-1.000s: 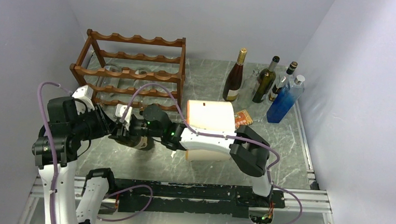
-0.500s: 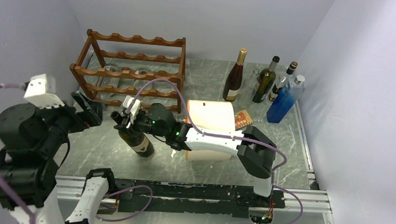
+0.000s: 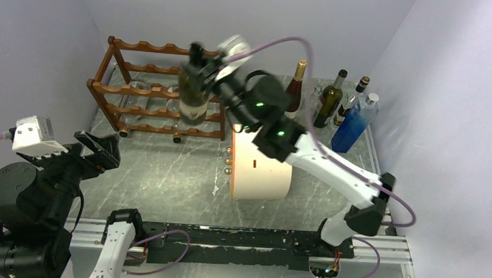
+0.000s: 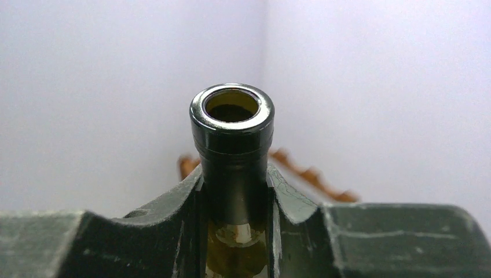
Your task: Take the wine bottle off the wine rack
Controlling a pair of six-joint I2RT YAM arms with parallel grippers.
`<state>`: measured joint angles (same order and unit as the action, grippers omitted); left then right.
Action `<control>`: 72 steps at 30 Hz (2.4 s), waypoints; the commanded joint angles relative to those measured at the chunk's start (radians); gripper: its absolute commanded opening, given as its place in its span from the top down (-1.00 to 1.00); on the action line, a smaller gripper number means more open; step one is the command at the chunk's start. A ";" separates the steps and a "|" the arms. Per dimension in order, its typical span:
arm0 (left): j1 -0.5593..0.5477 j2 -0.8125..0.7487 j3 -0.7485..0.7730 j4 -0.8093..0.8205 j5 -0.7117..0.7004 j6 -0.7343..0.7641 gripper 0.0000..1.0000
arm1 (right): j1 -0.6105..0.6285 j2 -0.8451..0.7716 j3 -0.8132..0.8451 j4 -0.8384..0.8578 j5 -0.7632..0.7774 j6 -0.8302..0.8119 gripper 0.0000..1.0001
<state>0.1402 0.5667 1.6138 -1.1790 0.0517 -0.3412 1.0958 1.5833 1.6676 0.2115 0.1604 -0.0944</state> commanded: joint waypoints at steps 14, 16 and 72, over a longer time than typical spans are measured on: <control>-0.008 -0.011 -0.148 0.105 0.075 -0.062 -0.92 | -0.146 -0.337 -0.056 0.180 0.738 -0.747 1.00; -0.007 -0.013 -0.169 0.122 0.093 -0.067 -0.92 | -0.232 -0.370 -0.095 0.103 0.732 -0.659 1.00; -0.007 -0.004 -0.190 0.096 0.194 -0.044 -0.88 | -0.844 -0.709 -1.182 0.365 0.648 0.116 0.56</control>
<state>0.1402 0.5842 1.4410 -1.0889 0.2298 -0.3901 0.2584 0.9363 0.4595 0.5461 0.8417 -0.0162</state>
